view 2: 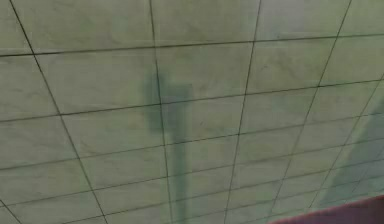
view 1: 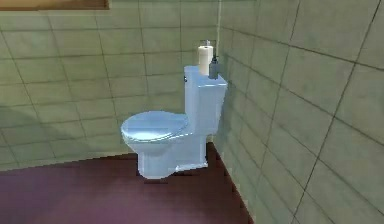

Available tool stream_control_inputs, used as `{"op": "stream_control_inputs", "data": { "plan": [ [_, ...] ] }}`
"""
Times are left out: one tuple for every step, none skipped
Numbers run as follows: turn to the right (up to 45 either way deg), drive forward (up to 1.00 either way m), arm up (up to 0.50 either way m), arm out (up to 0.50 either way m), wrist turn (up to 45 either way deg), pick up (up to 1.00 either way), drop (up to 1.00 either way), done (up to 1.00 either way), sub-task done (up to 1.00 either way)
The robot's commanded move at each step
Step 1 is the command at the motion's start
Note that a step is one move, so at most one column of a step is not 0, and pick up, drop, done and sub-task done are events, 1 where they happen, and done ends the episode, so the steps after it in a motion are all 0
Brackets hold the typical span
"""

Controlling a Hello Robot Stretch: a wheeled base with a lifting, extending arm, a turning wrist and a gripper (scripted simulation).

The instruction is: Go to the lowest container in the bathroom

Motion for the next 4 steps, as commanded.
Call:
{"op": "stream_control_inputs", "data": {
  "plan": [
    [-3.0,0.0,0.0,0.0,0.0,0.0,0.0,0.0,0.0],
    [0.0,1.0,0.0,0.0,0.0,0.0,0.0,0.0,0.0],
    [-42.0,0.0,0.0,0.0,0.0,0.0,0.0,0.0,0.0],
    [0.0,0.05,0.0,0.0,0.0,0.0,0.0,0.0,0.0]
  ]
}}
